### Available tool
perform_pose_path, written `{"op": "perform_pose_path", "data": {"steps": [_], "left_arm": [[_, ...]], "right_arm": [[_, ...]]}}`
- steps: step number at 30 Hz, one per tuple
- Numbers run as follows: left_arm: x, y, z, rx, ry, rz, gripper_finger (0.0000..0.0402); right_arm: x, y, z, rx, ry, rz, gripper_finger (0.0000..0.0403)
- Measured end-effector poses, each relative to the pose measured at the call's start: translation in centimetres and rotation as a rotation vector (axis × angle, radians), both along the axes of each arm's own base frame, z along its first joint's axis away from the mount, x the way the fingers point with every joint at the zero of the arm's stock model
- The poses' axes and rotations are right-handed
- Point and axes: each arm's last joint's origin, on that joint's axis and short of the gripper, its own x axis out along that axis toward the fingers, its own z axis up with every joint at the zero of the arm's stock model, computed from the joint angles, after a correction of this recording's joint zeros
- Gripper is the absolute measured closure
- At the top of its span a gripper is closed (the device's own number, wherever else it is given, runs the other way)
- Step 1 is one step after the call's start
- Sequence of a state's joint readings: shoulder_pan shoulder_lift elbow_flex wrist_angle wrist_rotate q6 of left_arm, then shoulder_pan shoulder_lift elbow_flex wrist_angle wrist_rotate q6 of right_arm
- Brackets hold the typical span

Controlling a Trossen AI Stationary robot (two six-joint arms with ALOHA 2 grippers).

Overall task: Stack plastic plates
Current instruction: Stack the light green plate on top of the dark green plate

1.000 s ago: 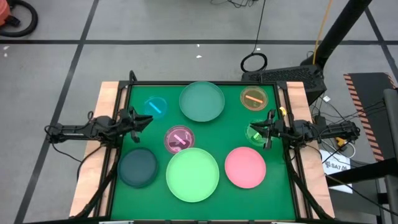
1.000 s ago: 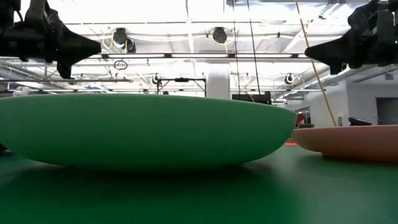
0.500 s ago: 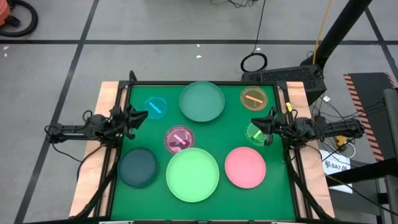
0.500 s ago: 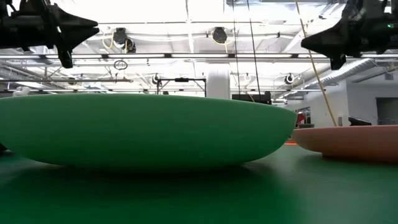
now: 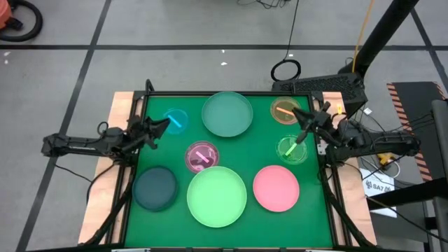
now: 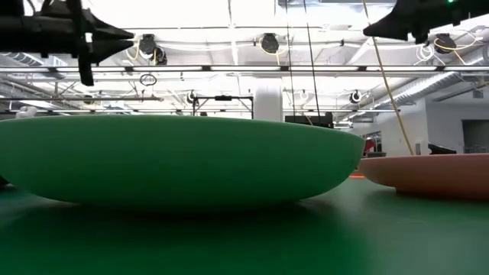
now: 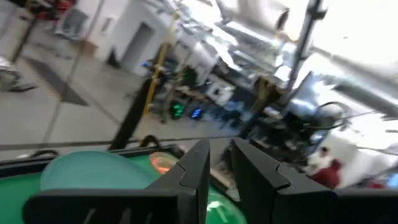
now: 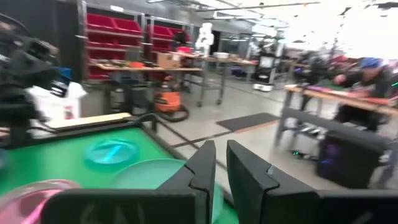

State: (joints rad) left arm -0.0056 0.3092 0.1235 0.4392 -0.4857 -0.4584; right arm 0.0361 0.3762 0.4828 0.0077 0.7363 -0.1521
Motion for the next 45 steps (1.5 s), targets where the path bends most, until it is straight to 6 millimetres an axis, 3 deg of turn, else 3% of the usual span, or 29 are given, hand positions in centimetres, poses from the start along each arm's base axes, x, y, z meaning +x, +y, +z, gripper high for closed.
{"op": "perform_pose_path", "data": {"steps": [10,18,22,30,37,45], "left_arm": [[3.2,1.7,6.4,0.001,0.478,0.129,0.0328],[7.4,1.7,8.4,-0.040,0.817,-0.054,0.0328],[9.3,1.0,7.3,-0.076,0.961,-0.254,0.0328],[12.9,-1.9,2.9,-0.078,1.192,-0.538,0.0328],[14.8,-4.8,-0.8,-0.071,1.344,-0.622,0.0328],[16.0,-6.4,-2.5,-0.154,1.341,-0.610,0.0328]], "right_arm": [[0.9,-1.1,1.2,-0.060,0.055,-0.098,0.0369],[1.5,-1.7,1.3,-0.068,0.096,-0.137,0.0369],[1.5,-1.7,1.1,-0.067,0.115,-0.142,0.0369],[1.5,-1.7,1.0,-0.078,0.136,-0.142,0.0369],[1.5,-1.8,1.0,-0.088,0.147,-0.143,0.0369],[1.5,-1.8,1.0,-0.088,0.147,-0.144,0.0369]]}}
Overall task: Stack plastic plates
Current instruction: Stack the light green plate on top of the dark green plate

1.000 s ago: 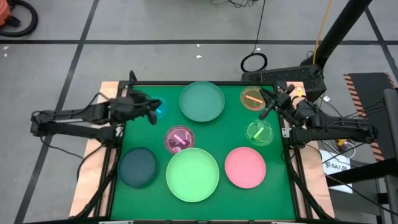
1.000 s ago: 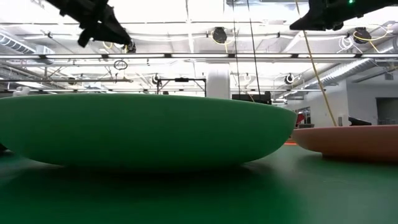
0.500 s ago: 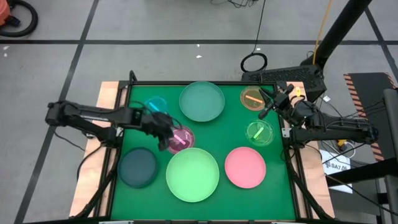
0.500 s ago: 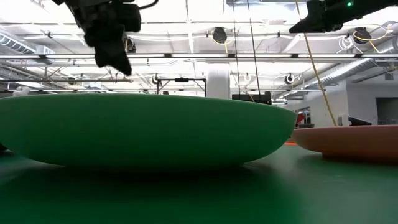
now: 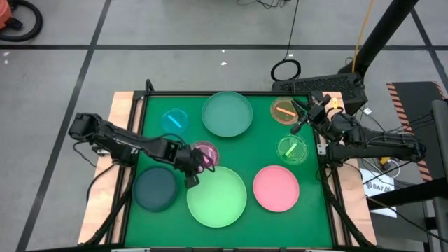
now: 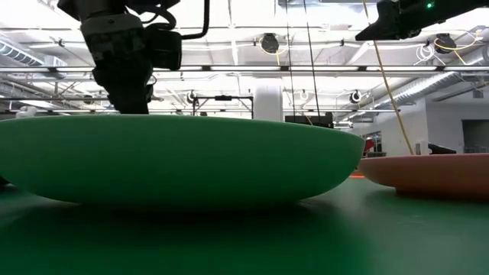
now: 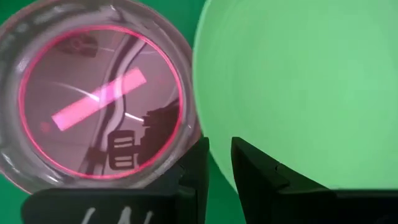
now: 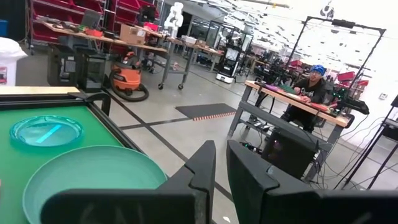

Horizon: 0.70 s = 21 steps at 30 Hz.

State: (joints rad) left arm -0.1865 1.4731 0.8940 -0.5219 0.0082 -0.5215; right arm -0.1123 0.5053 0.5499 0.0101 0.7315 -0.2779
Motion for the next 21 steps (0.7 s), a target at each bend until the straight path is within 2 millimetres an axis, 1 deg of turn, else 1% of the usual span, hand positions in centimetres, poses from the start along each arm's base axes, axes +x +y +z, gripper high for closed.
{"op": "perform_pose_path", "data": {"steps": [4,7,9,16,18,21], "left_arm": [[0.0,-0.1,0.0,0.012,-0.004,0.040,0.0326],[-0.1,-0.4,0.0,0.031,-0.009,0.052,0.0314],[-0.1,-0.5,0.0,0.025,-0.007,0.056,0.0298],[-0.2,-1.0,0.0,0.034,-0.014,0.116,0.0222],[-0.1,-1.1,-0.3,0.039,-0.004,0.122,0.0209],[-0.1,-1.5,-0.8,0.045,0.016,0.112,0.0202]], "right_arm": [[0.0,0.0,-0.1,0.002,0.011,0.000,0.0369],[0.0,0.0,-0.3,0.012,0.020,-0.001,0.0369],[0.0,0.0,-0.4,0.022,0.027,-0.001,0.0369],[0.0,0.0,-0.5,0.034,0.020,-0.002,0.0369],[0.0,0.0,-0.5,0.041,0.019,-0.002,0.0369],[0.0,0.0,-0.6,0.044,0.022,-0.003,0.0369]]}}
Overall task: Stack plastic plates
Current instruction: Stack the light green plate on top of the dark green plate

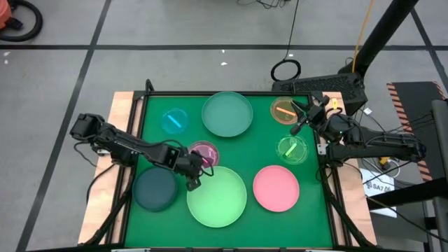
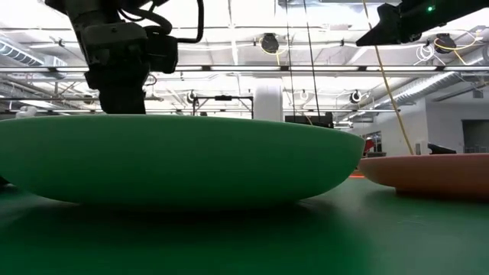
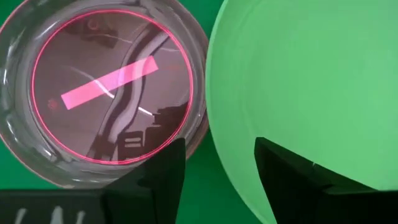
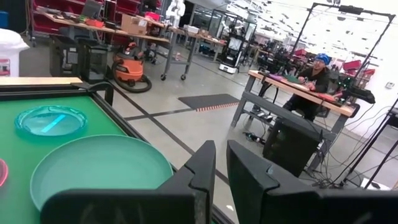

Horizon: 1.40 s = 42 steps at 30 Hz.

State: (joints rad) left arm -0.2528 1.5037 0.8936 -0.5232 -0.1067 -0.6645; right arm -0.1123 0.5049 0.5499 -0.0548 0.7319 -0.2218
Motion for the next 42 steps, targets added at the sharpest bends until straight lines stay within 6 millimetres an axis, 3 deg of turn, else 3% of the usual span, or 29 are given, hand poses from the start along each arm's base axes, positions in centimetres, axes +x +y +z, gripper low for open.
{"op": "perform_pose_path", "data": {"steps": [9,42], "left_arm": [[0.5,-0.7,-1.6,0.020,0.042,-0.012,0.0201],[0.8,-1.1,-1.9,0.068,0.002,0.019,0.0201]], "right_arm": [[0.0,0.0,-0.1,0.002,0.011,0.000,0.0369],[0.0,0.0,-0.3,0.004,0.032,0.000,0.0369]]}}
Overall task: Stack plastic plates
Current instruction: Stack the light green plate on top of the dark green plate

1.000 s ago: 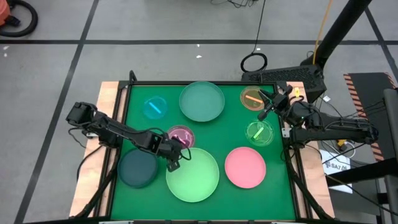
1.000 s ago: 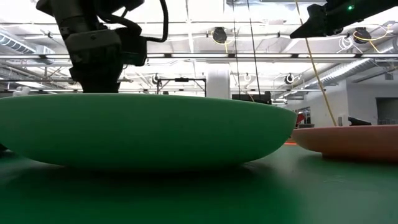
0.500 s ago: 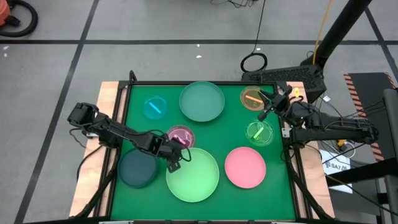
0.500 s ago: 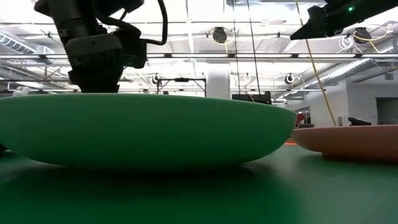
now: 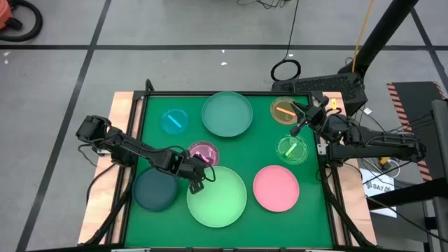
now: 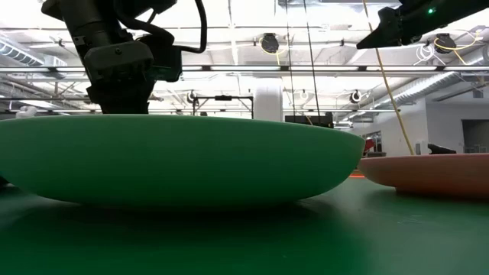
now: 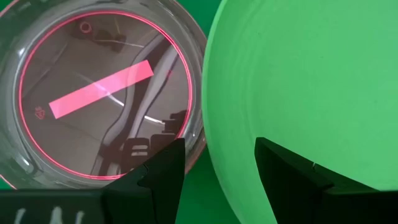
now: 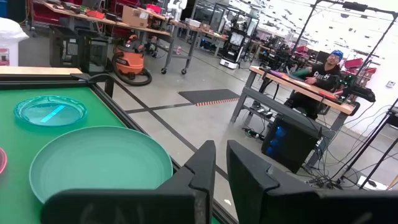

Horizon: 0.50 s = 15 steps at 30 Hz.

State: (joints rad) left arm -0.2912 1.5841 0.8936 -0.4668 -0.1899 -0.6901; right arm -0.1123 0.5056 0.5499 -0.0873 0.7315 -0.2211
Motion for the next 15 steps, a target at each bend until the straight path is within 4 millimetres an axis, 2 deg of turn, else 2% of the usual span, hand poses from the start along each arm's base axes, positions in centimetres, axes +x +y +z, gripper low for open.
{"op": "perform_pose_path", "data": {"steps": [8,15], "left_arm": [[0.0,-0.3,0.0,0.002,-0.010,-0.009,0.0201],[1.0,-0.9,-1.5,-0.009,-0.022,-0.025,0.0202]], "right_arm": [[0.0,0.0,0.0,0.000,0.000,0.000,0.0369],[0.0,0.0,0.0,0.000,0.001,0.000,0.0369]]}}
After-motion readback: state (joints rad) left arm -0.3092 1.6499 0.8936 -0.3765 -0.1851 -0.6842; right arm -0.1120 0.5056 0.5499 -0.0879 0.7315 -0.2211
